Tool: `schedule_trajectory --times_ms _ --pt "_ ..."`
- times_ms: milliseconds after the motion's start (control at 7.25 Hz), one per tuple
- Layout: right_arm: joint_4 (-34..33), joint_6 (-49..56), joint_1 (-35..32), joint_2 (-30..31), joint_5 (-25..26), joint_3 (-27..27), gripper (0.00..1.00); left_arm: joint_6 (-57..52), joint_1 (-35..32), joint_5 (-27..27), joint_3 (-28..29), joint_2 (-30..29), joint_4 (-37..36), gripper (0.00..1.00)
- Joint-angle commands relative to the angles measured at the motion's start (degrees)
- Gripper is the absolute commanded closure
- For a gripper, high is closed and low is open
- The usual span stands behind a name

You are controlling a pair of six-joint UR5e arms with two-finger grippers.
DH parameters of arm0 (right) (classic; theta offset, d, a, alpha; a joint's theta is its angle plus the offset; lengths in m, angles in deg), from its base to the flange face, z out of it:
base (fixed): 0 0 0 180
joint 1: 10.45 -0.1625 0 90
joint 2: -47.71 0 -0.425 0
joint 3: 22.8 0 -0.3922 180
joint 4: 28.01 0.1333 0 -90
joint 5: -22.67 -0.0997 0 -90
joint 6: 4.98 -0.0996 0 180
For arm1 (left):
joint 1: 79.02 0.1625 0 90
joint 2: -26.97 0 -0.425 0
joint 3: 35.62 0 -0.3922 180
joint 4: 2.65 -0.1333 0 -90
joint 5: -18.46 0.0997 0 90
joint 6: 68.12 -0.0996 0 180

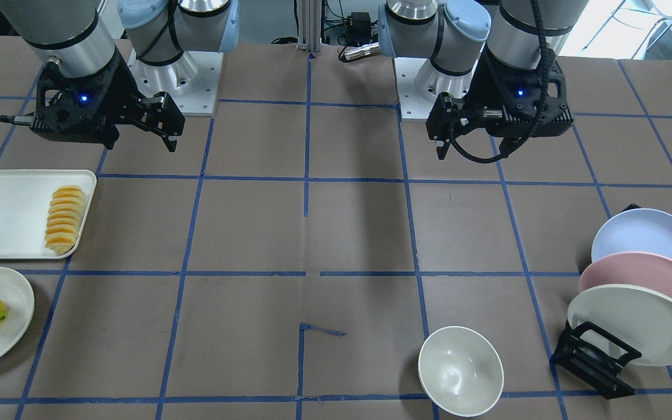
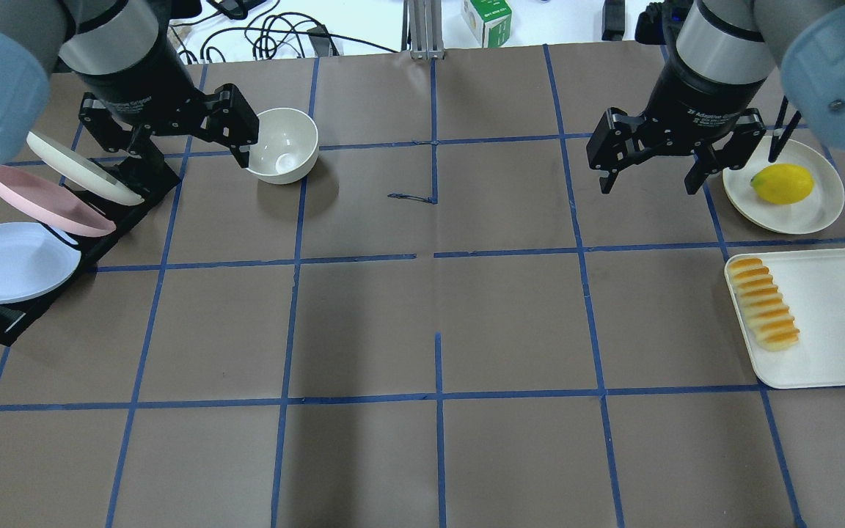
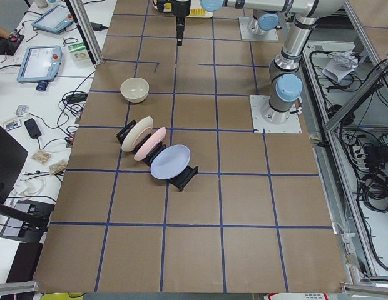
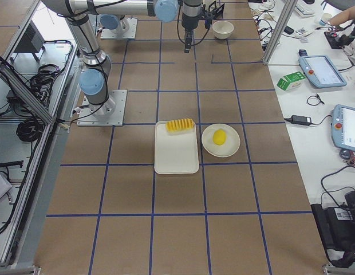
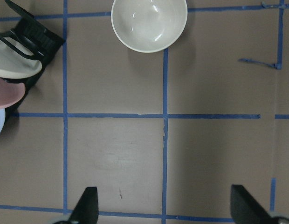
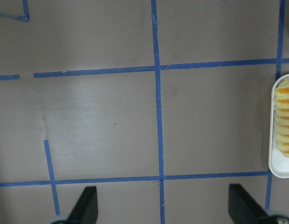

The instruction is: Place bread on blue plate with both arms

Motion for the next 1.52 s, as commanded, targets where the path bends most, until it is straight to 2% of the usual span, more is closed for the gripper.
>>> schedule_trajectory --times_ms 0,414,552,690,828,966,1103,1241,1379 --pt "0.00 0.00 0.00 0.00 -0.09 0.00 0.00 -0.57 0.90 -1.49 -0.54 0.44 0.37 0.00" --pt "-0.44 0.52 0.09 -1.22 0.17 -0.61 0.00 0.30 1.50 -0.70 -0.89 0.79 0.98 0.00" --pt "-0.79 0.09 2.09 -2.10 2.44 -2.09 0.00 -0.13 3.86 0.69 -1.59 1.05 0.37 0.00" --pt "-1.14 1.57 6.89 -2.20 7.33 -4.28 0.00 0.73 11.45 6.01 -2.03 0.71 -0.16 0.00" --pt "-3.49 7.32 12.60 -2.11 7.82 -7.18 0.00 0.74 19.97 6.33 -3.25 -0.60 -0.60 0.00" --pt "-11.17 15.82 16.40 -2.20 7.65 -10.86 0.00 0.22 25.45 6.68 -4.66 -1.57 -3.65 0.00" --pt "-18.73 22.95 19.57 -2.29 7.65 -15.25 0.00 -0.48 29.07 7.29 -6.33 -2.36 -11.25 0.00" --pt "-26.55 27.20 22.99 -2.46 7.38 -19.55 0.00 -0.05 33.63 11.91 -7.65 -4.81 -15.50 0.00" --pt "-31.42 31.25 25.38 -4.20 6.95 -22.64 0.00 -0.48 38.46 13.61 -8.79 -8.66 -21.11 0.00"
